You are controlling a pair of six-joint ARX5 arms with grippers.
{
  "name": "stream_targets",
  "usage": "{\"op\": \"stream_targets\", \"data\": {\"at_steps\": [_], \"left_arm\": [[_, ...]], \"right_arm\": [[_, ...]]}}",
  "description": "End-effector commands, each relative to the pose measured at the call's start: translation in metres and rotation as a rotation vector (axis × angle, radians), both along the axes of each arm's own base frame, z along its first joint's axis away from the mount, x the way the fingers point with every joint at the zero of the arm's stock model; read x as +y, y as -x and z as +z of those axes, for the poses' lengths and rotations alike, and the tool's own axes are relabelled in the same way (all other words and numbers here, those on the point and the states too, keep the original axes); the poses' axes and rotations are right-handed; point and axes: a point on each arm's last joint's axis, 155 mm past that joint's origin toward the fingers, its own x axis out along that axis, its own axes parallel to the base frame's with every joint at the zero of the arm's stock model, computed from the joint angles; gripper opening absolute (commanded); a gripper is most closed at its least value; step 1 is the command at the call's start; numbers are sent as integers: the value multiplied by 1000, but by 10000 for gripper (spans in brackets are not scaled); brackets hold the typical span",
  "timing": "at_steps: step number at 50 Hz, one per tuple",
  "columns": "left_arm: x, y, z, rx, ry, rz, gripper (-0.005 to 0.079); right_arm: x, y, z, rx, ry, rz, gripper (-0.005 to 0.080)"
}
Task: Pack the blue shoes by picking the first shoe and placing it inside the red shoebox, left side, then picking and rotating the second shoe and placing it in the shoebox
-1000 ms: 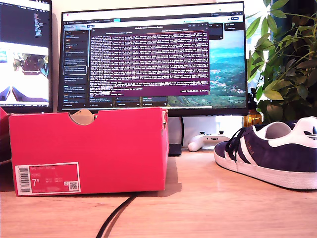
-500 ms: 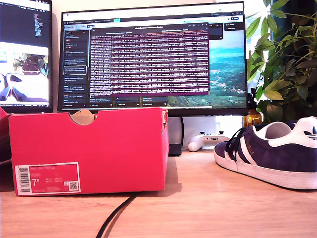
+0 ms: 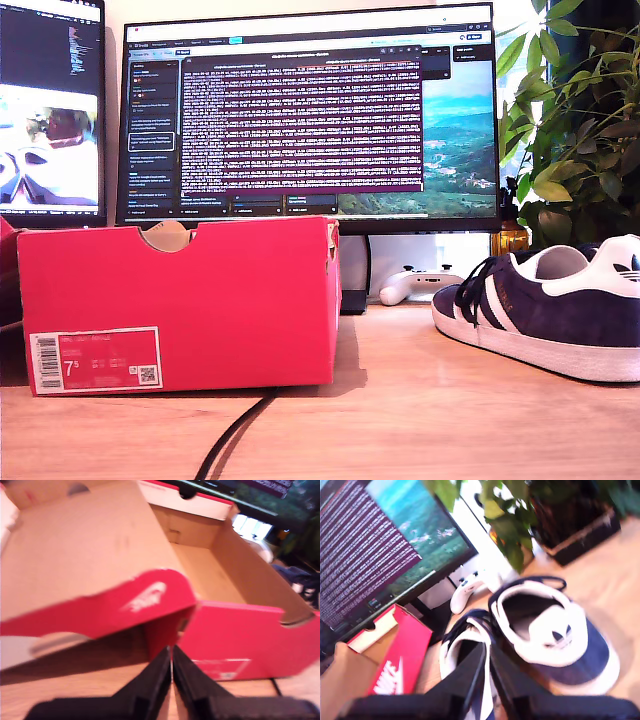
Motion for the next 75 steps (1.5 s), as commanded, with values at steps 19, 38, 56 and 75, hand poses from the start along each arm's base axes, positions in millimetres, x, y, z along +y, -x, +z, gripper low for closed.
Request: {"op": "stream_targets", "data": {"at_steps": [19, 38, 56, 75], "left_arm": [[-2, -5, -20, 45, -30, 8, -21], [-18, -20, -29, 72, -35, -41, -21], [-27, -32, -43, 91, -53, -53, -21], [-30, -39, -40, 58, -49, -52, -21]], "right_arm": [[42, 8, 8, -18, -84, 216, -7], [50, 23, 34, -8, 72, 269, -1], [54, 32, 26, 300, 149, 329, 0], [70, 1, 21, 697, 256, 499, 29]]}}
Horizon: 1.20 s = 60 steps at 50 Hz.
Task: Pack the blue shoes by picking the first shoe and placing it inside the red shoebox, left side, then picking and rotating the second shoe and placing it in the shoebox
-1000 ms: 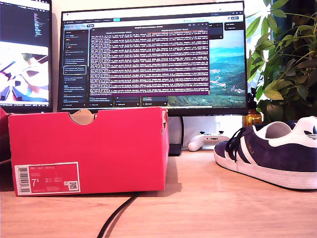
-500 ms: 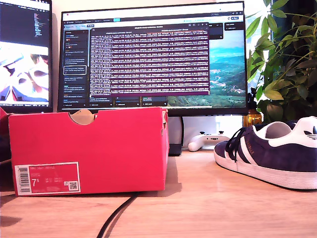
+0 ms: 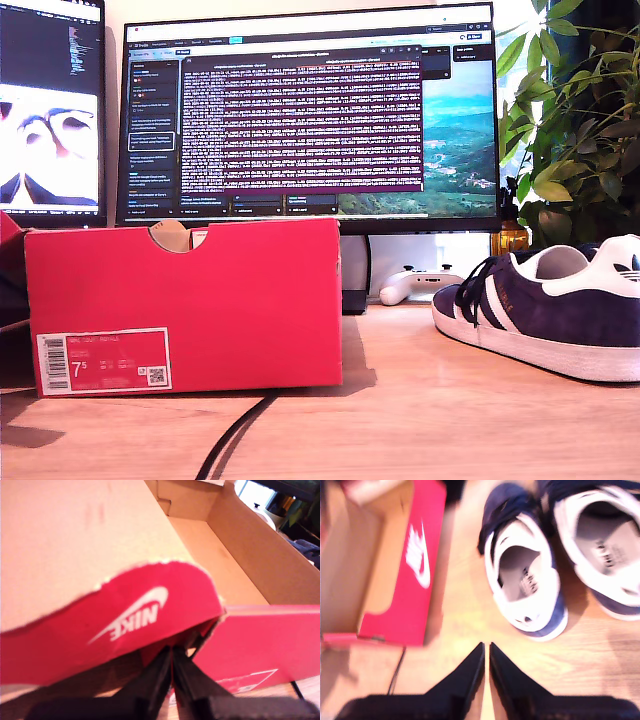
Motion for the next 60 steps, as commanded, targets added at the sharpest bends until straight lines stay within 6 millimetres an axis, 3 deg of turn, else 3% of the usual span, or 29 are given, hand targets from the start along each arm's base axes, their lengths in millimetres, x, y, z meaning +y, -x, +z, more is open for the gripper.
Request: {"op": "stream_targets", "data": {"at_steps": [1, 6, 14, 19, 27, 45, 60], "left_arm": [[0, 7, -11, 24, -7, -5, -21], [1, 8, -13, 32, -10, -6, -21], [1, 7, -13, 28, -9, -4, -21], [1, 7, -13, 28, -10, -3, -21], [1, 7, -13, 28, -10, -3, -21], [1, 7, -13, 28, -10, -3, -21], [1, 7, -13, 29, -10, -3, -21]], "right_arm": [[3, -7, -10, 68, 20, 25, 43], [7, -20, -12, 125, 44, 60, 125], [11, -38, -13, 175, 112, 119, 449], [8, -48, -15, 189, 199, 150, 559], [12, -59, -23, 211, 307, 210, 573], [24, -60, -75, 342, 495, 331, 579], [26, -65, -107, 380, 588, 427, 576]]}}
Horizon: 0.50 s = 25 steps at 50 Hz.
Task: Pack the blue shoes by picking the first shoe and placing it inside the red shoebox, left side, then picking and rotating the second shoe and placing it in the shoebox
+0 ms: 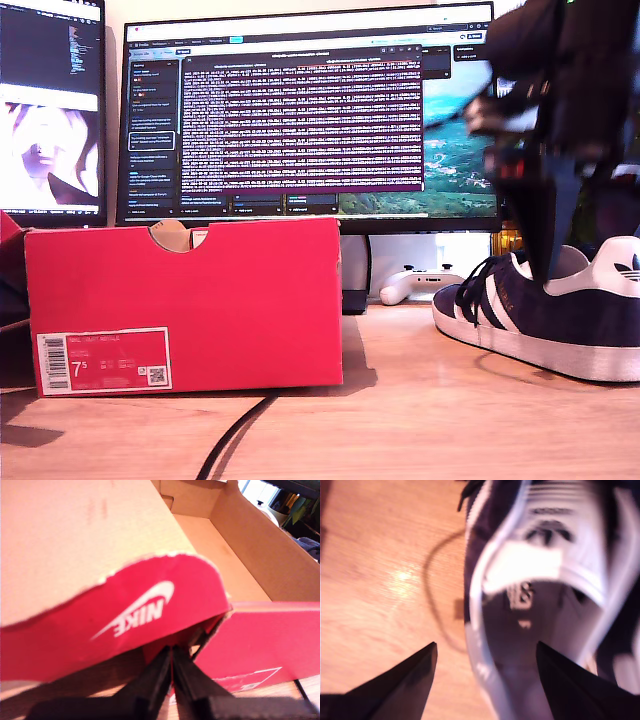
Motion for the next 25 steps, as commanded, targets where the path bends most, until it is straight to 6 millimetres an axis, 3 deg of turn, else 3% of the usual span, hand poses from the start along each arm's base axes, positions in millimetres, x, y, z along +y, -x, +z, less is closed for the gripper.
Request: {"op": "stream_targets", "data": {"at_steps": [1, 12, 20, 25], "left_arm": [[1, 8, -11, 23, -8, -5, -21], [1, 8, -13, 30, -10, -5, -21], [1, 8, -13, 30, -10, -5, -21], [1, 8, -13, 30, -10, -6, -21]], "right_arm": [[2, -2, -6, 9, 10, 15, 576], [0, -5, -20, 32, 38, 31, 539], [2, -10, -22, 16, 37, 60, 254], [5, -12, -22, 6, 31, 69, 143]]}}
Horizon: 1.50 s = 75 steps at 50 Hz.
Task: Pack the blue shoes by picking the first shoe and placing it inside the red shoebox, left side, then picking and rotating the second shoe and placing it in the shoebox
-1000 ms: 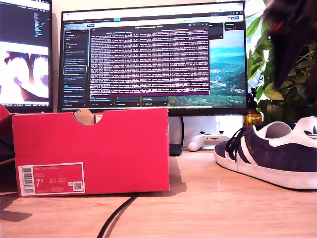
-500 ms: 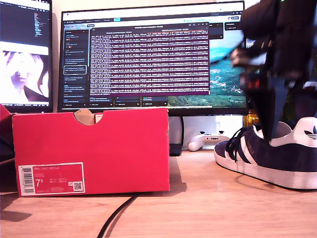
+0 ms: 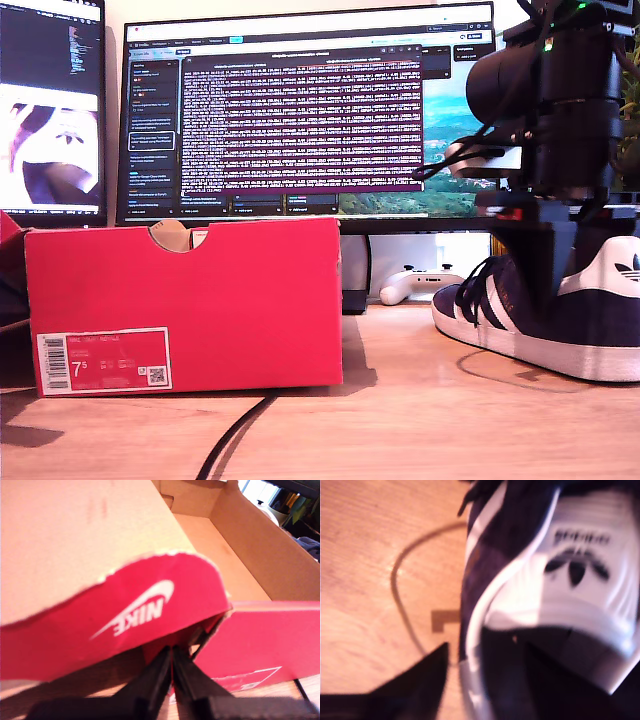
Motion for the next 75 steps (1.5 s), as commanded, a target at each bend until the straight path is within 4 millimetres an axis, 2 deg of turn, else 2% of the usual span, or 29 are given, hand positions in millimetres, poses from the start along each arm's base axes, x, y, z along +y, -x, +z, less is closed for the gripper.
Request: {"op": "stream_targets", "data": {"at_steps": [1, 9, 22, 29, 48, 62, 75], "left_arm": [[1, 8, -12, 29, -10, -5, -21], [1, 8, -12, 28, -10, -5, -21], [2, 8, -13, 29, -12, -1, -21], [3, 8, -14, 35, -16, 3, -21], [4, 9, -19, 52, -23, 9, -21], [4, 10, -21, 60, -25, 9, -21], [4, 11, -23, 72, -28, 9, -21]], "right_arm": [[5, -2, -4, 4, 1, 17, 131], [12, 2, -7, 26, -30, 28, -11], [20, 3, -4, 26, -48, 24, -13], [24, -1, 6, 18, -62, -36, -13], [41, -11, 55, 15, -149, -277, -13], [82, -15, 99, 2, -289, -331, 7], [138, -19, 152, 5, -532, -350, 7]]}}
